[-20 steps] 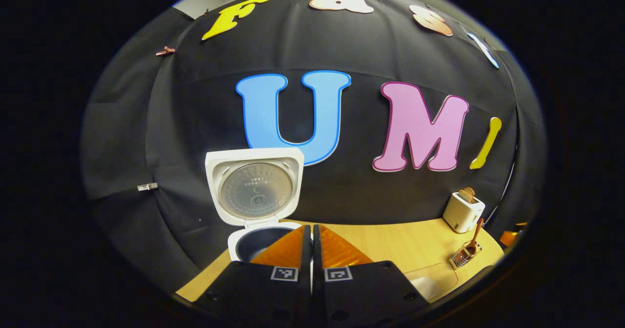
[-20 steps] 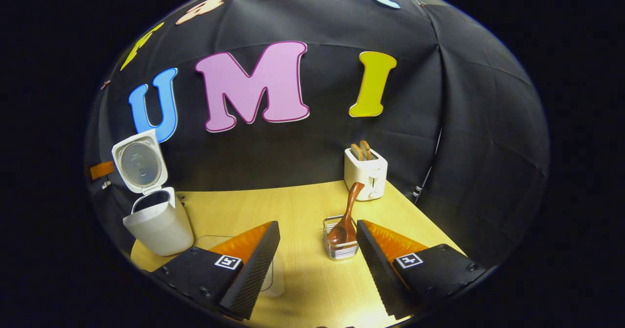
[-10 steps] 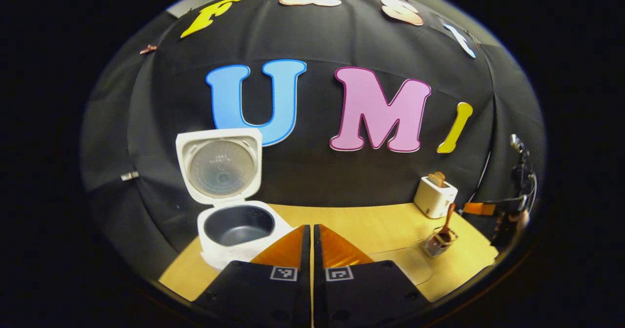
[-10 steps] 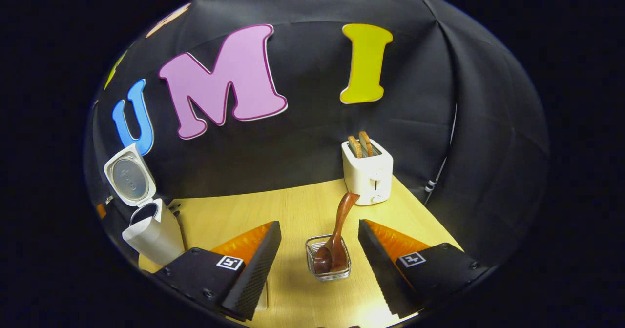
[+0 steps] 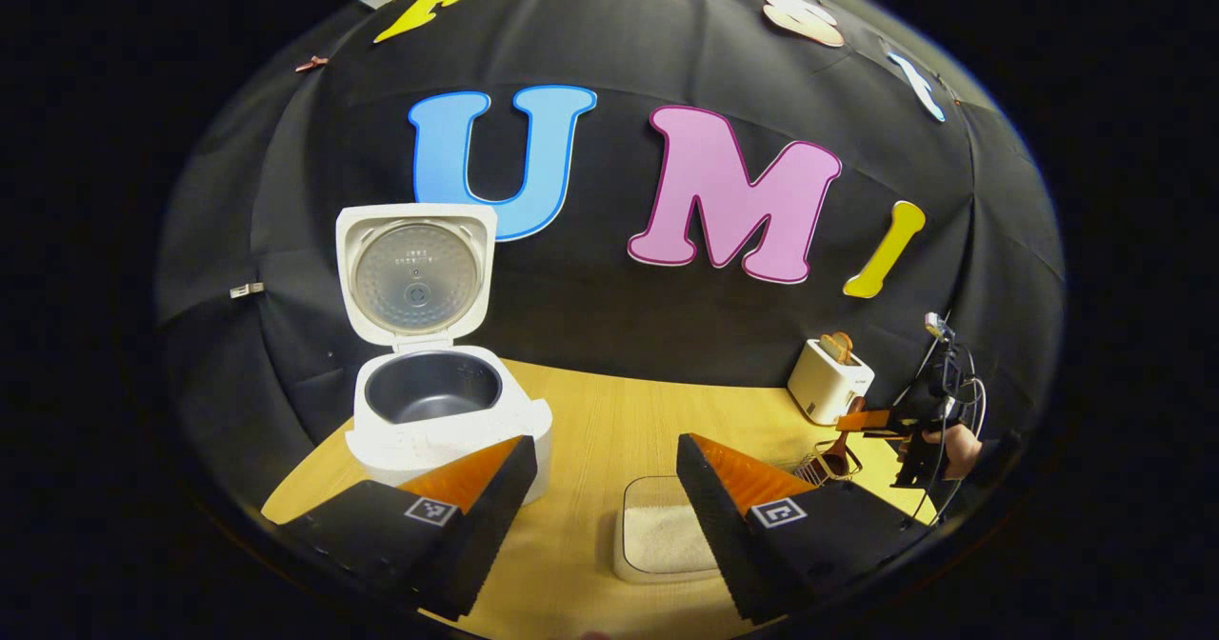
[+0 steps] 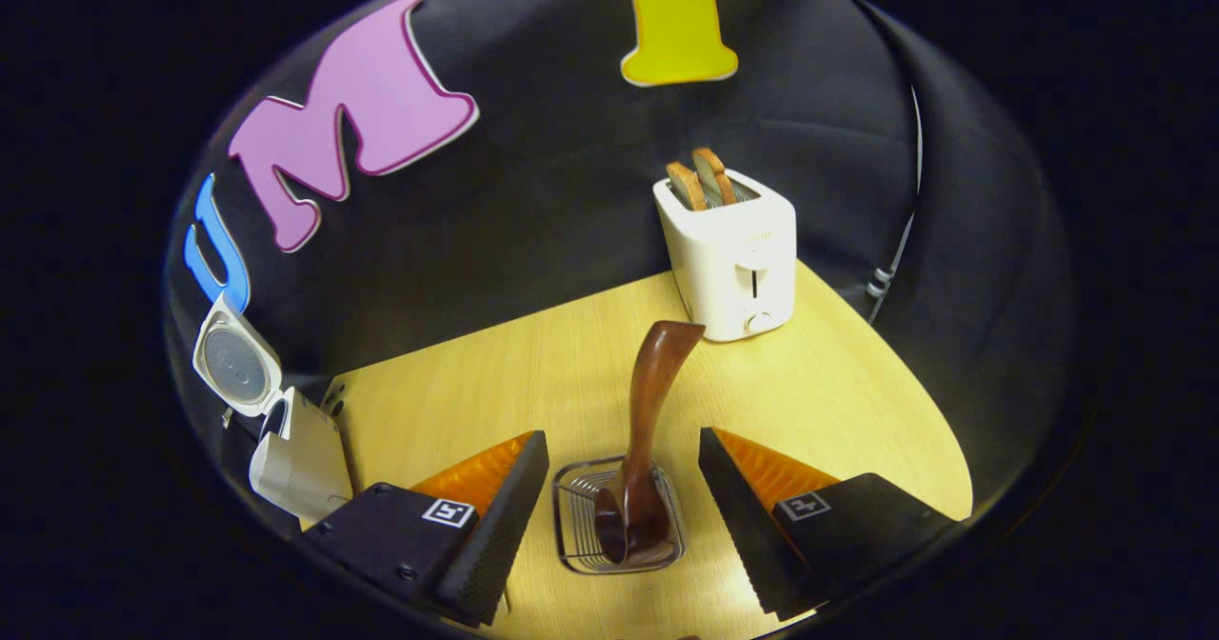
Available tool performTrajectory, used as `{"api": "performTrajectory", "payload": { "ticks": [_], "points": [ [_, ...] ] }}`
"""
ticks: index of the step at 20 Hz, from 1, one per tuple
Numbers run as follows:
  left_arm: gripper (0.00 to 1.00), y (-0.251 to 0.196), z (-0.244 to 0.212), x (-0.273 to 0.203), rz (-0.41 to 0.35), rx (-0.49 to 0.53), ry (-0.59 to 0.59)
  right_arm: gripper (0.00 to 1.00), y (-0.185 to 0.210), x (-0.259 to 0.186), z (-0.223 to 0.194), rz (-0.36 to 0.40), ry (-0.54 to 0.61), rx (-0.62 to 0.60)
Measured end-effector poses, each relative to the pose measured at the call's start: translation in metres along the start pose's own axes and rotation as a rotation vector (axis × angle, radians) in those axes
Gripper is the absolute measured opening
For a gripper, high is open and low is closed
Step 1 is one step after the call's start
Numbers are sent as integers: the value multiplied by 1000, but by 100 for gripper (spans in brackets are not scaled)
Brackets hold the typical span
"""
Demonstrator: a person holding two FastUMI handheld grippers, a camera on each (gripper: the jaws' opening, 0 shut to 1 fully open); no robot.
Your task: Close the left gripper, press the button to open the rice cooker; take a wooden spoon from the chopstick holder with the right hand, scoop a spoonful of rice and pour it into the rice cooker, then put the wooden spoon back into the chopstick holder.
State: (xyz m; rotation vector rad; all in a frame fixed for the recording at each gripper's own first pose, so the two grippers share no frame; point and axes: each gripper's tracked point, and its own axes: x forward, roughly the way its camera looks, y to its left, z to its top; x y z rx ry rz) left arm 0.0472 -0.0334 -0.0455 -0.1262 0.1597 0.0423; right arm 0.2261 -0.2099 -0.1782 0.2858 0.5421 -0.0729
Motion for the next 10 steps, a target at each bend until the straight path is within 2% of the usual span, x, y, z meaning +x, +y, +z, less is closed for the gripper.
{"api": "performTrajectory", "payload": {
  "ticks": [4,8,9,10],
  "points": [
    [96,4,-27,-9,61,-32,57,99,-6,38,-9,19,91,91],
    [96,3,-43,-19,103,-39,85,95,1,54,-2,48,98,69],
    [96,2,-46,-22,109,-39,90,86,3,57,0,50,97,73],
    [96,0,-47,-23,111,-39,91,64,4,59,1,52,99,82]
  ]
}}
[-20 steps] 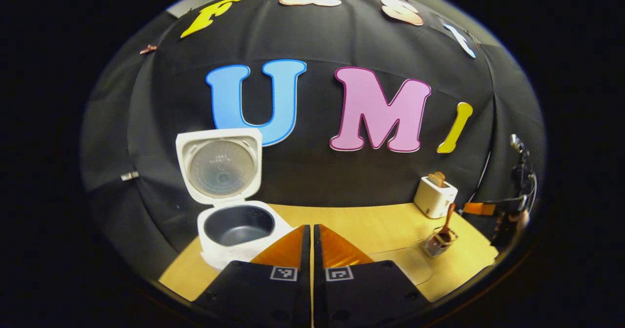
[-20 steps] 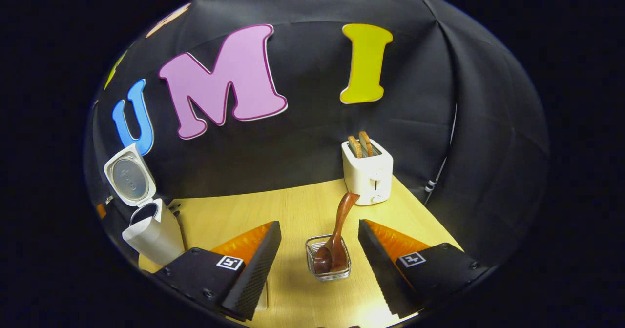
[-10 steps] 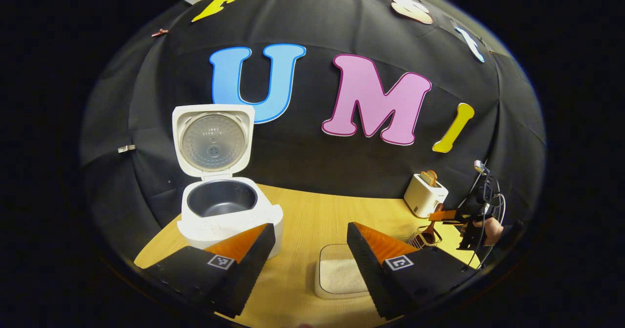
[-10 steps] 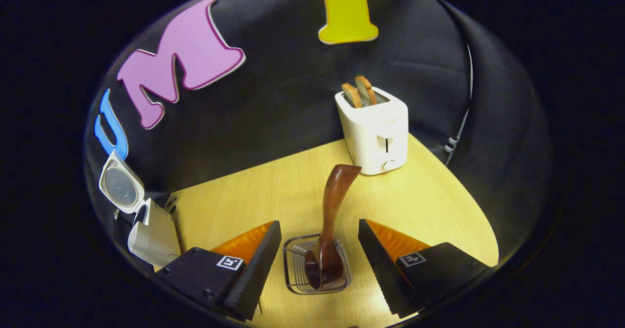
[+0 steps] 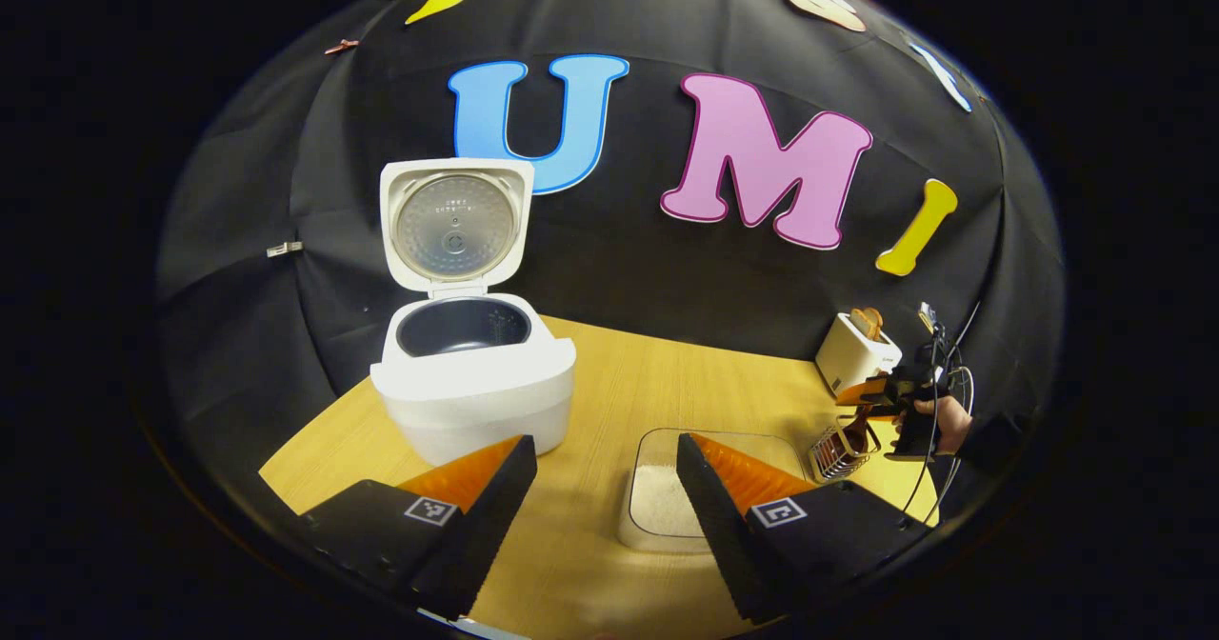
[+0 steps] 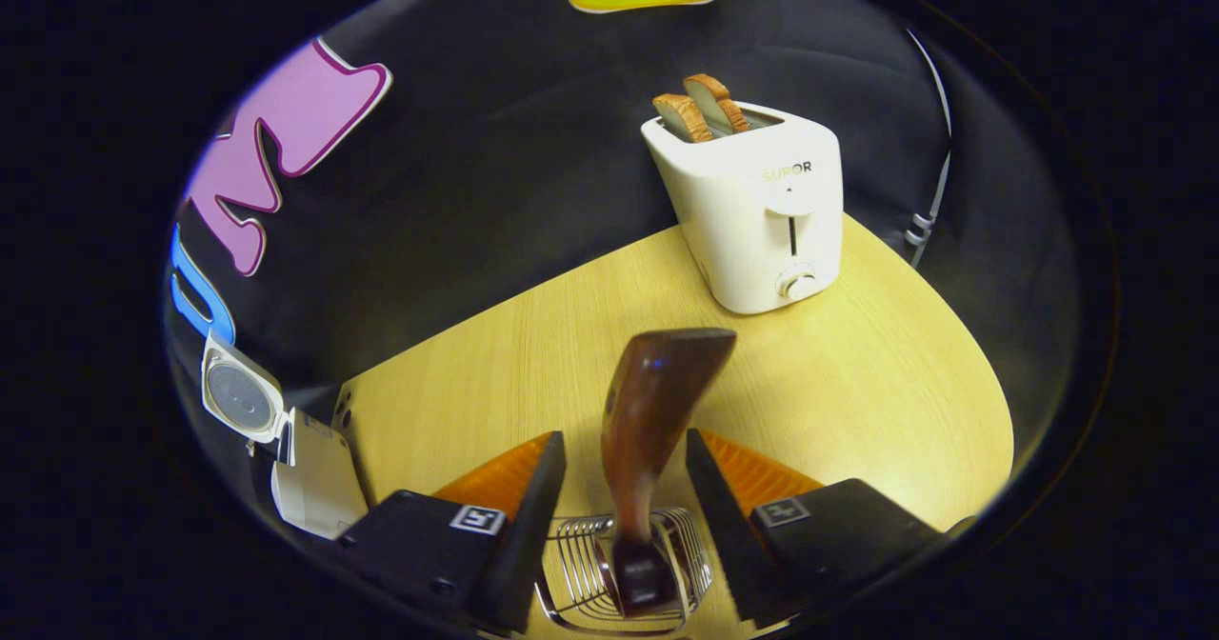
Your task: Close the left gripper, press the button to open the rice cooker; take a wooden spoon from the chopstick holder with the right hand, scoop a spoonful of rice and pour it into the rice cooker, then put the wooden spoon back into the chopstick holder.
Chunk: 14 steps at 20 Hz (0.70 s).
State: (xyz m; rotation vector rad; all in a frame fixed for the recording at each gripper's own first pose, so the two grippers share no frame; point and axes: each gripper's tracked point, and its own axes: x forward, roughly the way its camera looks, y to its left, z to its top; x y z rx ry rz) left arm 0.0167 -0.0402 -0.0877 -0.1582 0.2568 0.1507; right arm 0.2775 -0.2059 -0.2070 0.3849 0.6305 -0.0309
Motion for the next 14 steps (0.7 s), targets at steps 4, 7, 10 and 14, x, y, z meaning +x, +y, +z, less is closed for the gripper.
{"api": "performTrajectory", "payload": {
  "ticks": [4,7,10,14],
  "points": [
    [96,-5,-8,-3,1,-1,8,43,1,0,-15,1,58,-7],
    [96,-10,-10,-1,-15,0,12,25,-7,-6,-8,-29,31,-7],
    [96,-9,-8,-1,-35,5,10,17,-8,-16,-2,-38,10,-15],
    [96,-3,0,0,-63,4,0,17,-2,-38,17,-32,-67,-18]
  ]
}}
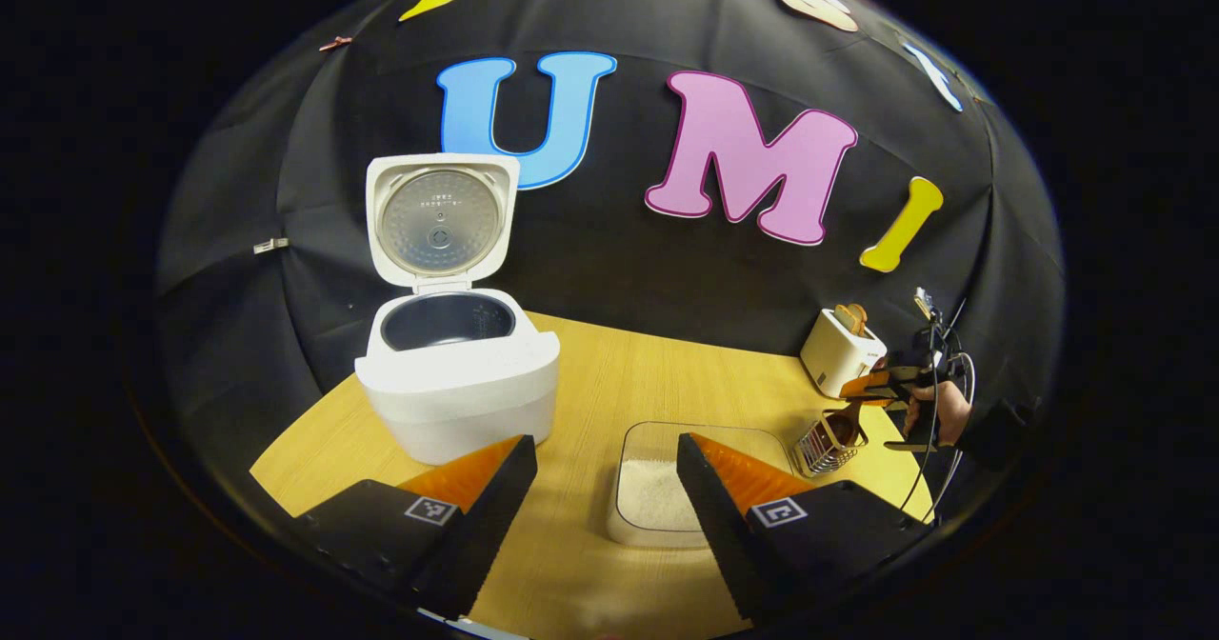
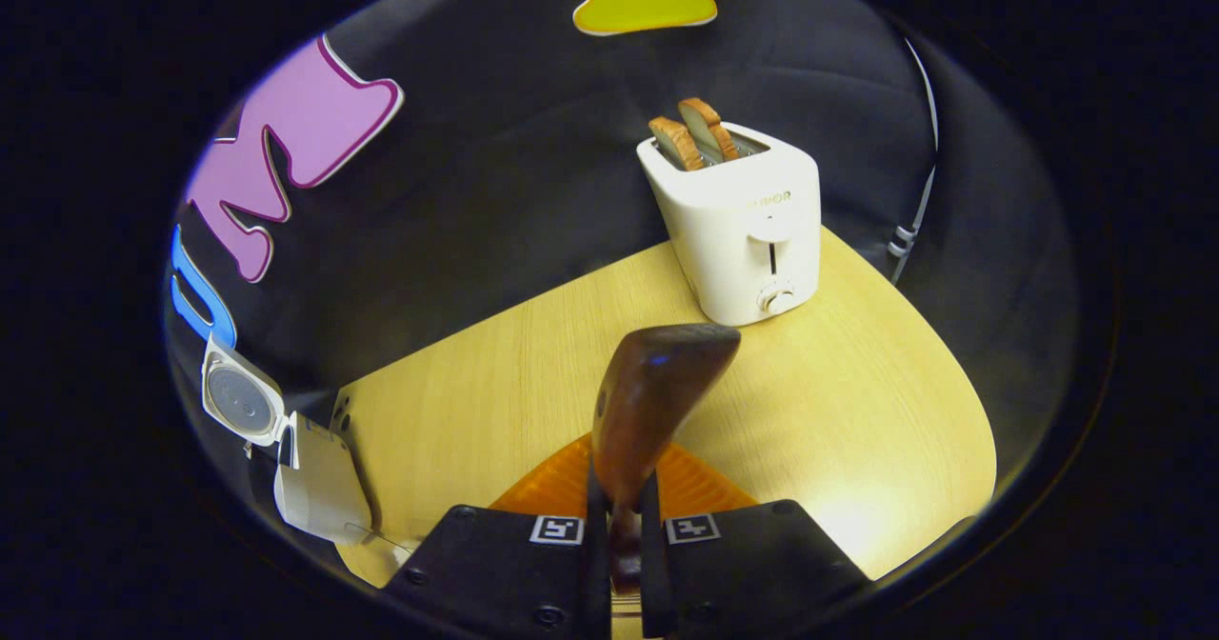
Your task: Close the left gripper, press the button to open the rice cooker; take a wooden spoon from the chopstick holder with the right hand, scoop a spoonful of rice and pour it into the rice cooker, then put the wooden spoon back into the chopstick holder.
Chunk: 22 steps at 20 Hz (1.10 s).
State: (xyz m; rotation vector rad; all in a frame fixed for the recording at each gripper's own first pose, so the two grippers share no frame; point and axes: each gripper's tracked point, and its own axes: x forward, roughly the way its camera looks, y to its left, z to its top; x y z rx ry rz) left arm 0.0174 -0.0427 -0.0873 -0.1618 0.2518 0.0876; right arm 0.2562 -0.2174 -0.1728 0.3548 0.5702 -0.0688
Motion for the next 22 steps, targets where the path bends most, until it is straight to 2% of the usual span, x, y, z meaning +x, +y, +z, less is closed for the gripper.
{"api": "performTrajectory", "payload": {
  "ticks": [5,10,16,22],
  "points": [
    [96,13,17,2,-42,21,-29,16,12,-42,30,-33,-102,16],
    [96,33,30,6,-91,26,-57,16,56,-91,38,5,-172,2],
    [96,56,35,19,-164,14,-55,16,139,-127,7,90,-170,-55],
    [95,84,33,22,-213,45,-28,16,195,-122,-52,147,-160,-86]
  ]
}}
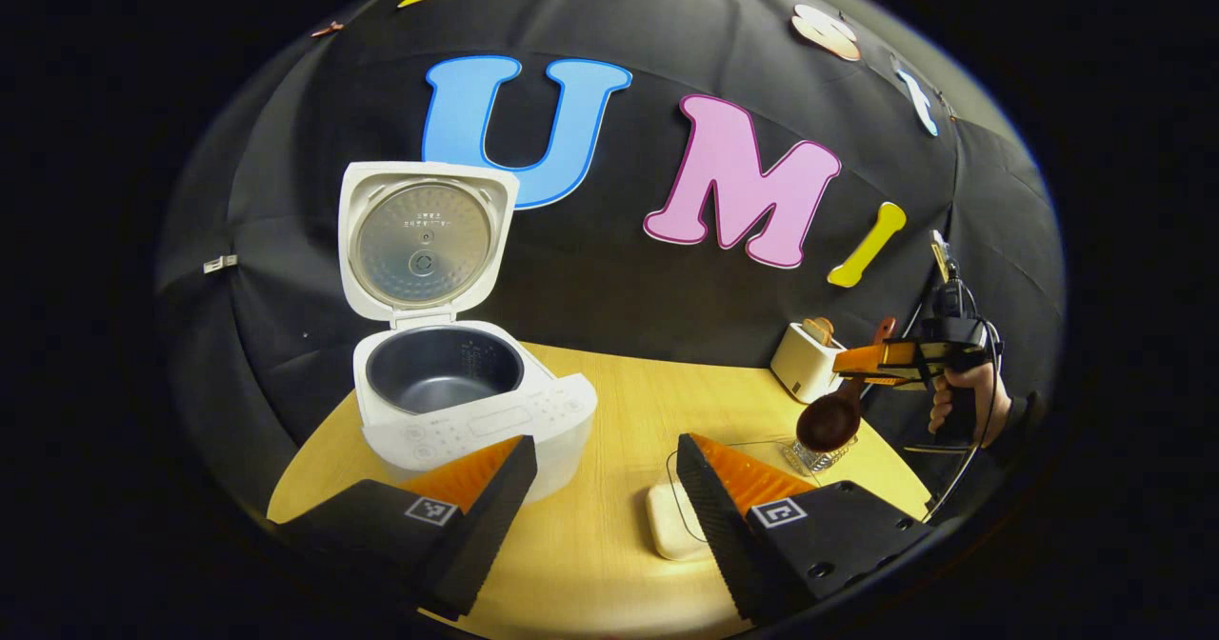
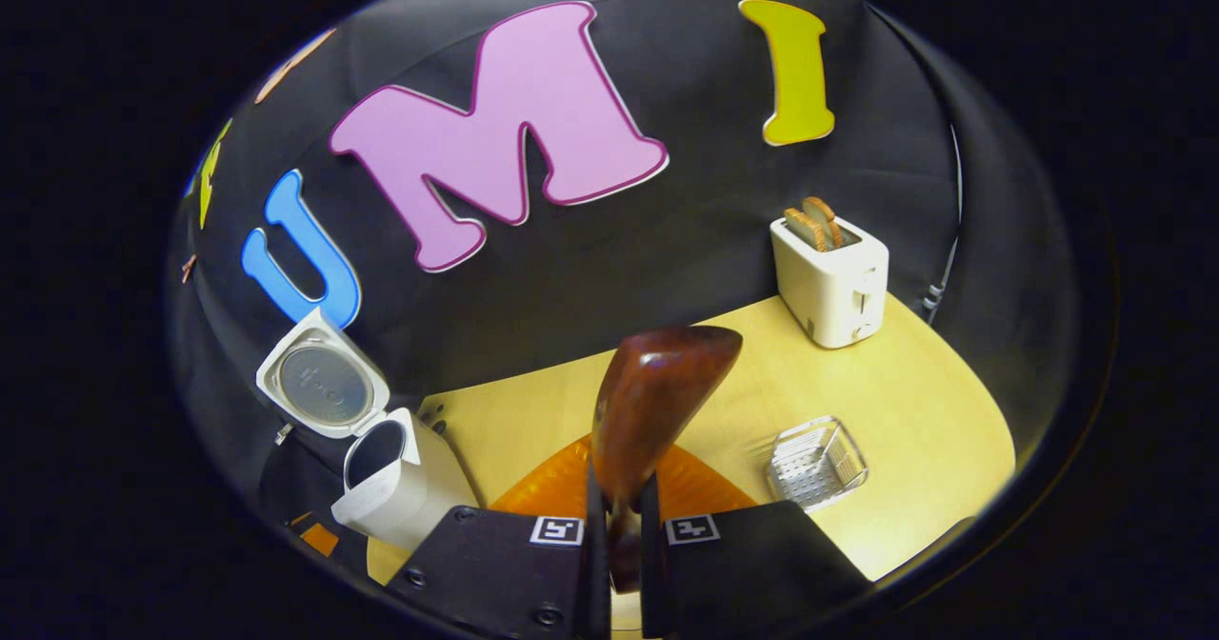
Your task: Close the left gripper, press the button to open the rice cooker; take a wooden spoon from the chopstick holder with the right hand, scoop a spoonful of rice and pour it into the rice cooker, then put the wooden spoon back into the chopstick holder.
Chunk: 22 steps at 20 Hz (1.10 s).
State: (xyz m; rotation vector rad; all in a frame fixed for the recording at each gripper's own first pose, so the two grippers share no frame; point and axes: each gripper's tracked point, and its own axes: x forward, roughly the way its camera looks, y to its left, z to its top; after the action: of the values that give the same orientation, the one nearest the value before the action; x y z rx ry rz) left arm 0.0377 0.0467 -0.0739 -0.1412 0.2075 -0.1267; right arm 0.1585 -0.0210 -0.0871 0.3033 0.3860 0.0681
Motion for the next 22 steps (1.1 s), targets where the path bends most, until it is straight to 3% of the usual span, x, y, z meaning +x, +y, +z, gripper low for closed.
{"api": "performTrajectory", "payload": {
  "ticks": [3,11,14,17,22],
  "points": [
    [96,13,-9,2,-12,21,29,16,12,7,-34,6,8,-13],
    [96,23,-23,8,-67,33,72,16,-10,23,-83,-129,-56,-180],
    [96,25,-25,9,-78,24,77,16,-7,27,-100,-144,-44,-245],
    [96,28,-25,12,-78,8,73,17,4,25,-110,-140,-28,-220],
    [96,34,-25,12,-63,-25,70,17,27,19,-141,-105,46,-77]
  ]
}}
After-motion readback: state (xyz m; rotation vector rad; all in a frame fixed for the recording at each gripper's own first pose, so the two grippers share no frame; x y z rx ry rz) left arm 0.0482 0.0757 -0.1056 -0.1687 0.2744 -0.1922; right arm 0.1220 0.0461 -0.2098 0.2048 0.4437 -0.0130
